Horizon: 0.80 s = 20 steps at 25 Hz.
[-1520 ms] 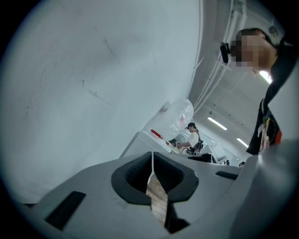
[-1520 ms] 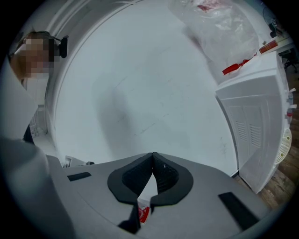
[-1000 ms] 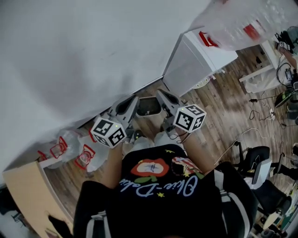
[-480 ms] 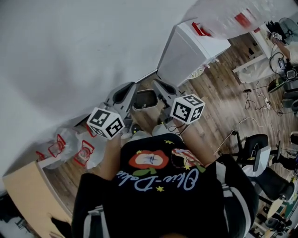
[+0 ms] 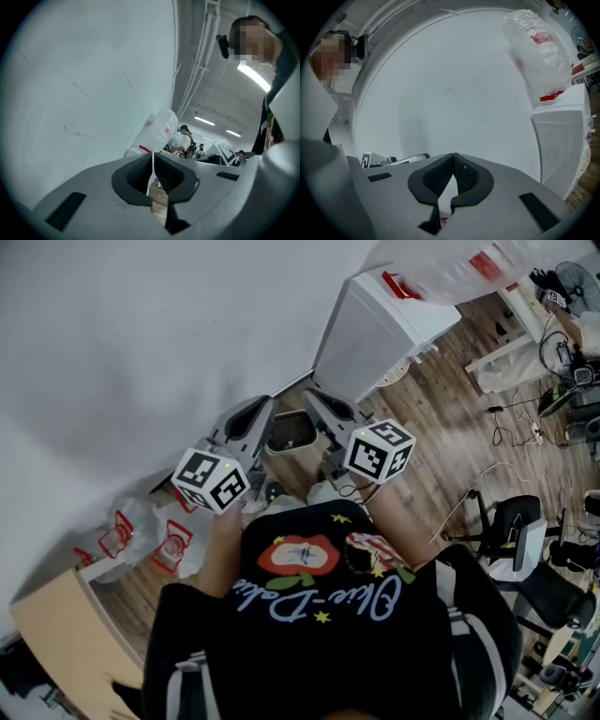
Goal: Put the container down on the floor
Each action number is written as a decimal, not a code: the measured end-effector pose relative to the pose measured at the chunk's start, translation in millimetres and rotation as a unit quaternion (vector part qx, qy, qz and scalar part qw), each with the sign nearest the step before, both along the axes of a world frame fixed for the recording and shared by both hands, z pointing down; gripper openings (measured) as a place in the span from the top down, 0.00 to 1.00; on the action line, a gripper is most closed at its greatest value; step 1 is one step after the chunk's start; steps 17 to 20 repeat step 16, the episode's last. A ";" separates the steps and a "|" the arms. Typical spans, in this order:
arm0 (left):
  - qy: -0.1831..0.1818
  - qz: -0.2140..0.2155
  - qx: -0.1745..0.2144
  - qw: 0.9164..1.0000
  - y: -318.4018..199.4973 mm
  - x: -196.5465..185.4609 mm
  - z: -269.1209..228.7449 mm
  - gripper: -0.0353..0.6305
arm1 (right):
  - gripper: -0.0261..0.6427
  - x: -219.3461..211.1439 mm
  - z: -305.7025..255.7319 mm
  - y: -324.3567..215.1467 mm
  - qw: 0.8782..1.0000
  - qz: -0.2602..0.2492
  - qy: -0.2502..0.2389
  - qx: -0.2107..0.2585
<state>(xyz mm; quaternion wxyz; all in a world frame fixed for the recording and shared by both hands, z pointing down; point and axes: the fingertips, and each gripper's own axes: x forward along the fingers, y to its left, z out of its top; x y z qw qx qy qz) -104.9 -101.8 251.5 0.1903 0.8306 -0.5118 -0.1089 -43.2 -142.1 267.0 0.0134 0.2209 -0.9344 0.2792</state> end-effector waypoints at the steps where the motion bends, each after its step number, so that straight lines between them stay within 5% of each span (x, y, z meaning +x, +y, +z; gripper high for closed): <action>1: -0.001 0.001 -0.001 1.000 0.1 0.0 0.0 0.93 | 0.96 0.1 -0.4 0.1 1.000 0.002 -0.001 0.000; 20: -0.015 0.018 0.004 1.000 -4.3 -0.5 -5.4 0.93 | 0.96 -0.1 -5.4 -4.8 0.999 0.012 0.013 0.029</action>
